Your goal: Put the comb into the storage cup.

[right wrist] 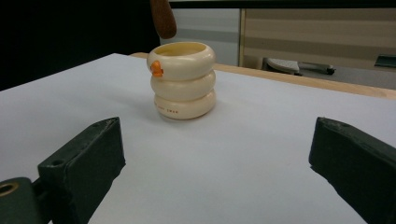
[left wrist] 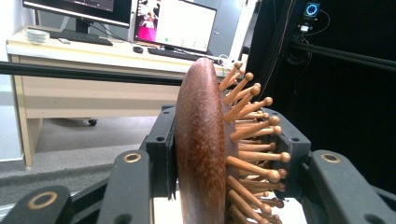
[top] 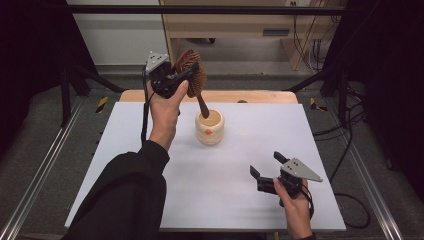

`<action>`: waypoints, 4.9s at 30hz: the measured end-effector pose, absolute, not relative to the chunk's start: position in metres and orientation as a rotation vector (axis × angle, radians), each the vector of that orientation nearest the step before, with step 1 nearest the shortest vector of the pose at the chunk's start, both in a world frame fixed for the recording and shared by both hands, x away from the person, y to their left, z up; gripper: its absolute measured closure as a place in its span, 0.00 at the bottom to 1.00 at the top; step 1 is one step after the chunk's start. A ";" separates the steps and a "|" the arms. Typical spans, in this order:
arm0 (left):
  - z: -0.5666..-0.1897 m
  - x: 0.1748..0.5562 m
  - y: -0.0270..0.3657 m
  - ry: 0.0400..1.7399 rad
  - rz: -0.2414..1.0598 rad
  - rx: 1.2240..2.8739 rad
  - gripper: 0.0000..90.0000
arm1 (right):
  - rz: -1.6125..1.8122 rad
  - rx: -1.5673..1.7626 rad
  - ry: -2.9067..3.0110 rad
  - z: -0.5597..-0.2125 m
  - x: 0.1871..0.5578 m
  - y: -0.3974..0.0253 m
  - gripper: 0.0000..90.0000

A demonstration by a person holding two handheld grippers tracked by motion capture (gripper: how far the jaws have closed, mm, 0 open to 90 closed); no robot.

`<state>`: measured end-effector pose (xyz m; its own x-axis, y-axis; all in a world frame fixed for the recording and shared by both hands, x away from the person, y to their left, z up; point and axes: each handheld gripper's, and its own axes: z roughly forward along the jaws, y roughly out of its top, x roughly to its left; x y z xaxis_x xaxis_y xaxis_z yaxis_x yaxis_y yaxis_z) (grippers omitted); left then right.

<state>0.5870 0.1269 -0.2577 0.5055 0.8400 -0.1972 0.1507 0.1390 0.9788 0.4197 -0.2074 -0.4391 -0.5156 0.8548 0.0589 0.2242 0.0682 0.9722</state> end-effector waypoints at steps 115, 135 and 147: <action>-0.324 0.596 0.091 0.959 0.618 1.472 0.57 | 1.469 1.089 1.801 -0.440 0.422 -0.213 0.04; -0.334 0.598 0.087 0.966 0.605 1.456 0.57 | 1.464 1.079 1.815 -0.441 0.422 -0.209 0.04; -0.338 0.600 0.086 0.965 0.607 1.460 0.57 | 1.465 1.077 1.823 -0.441 0.422 -0.208 0.04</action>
<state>0.5999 0.0856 -0.3382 0.5160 0.8395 -0.1701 0.2096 0.0688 0.9754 0.4222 -0.2082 -0.4414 -0.5208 0.8517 0.0586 0.2405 0.0805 0.9673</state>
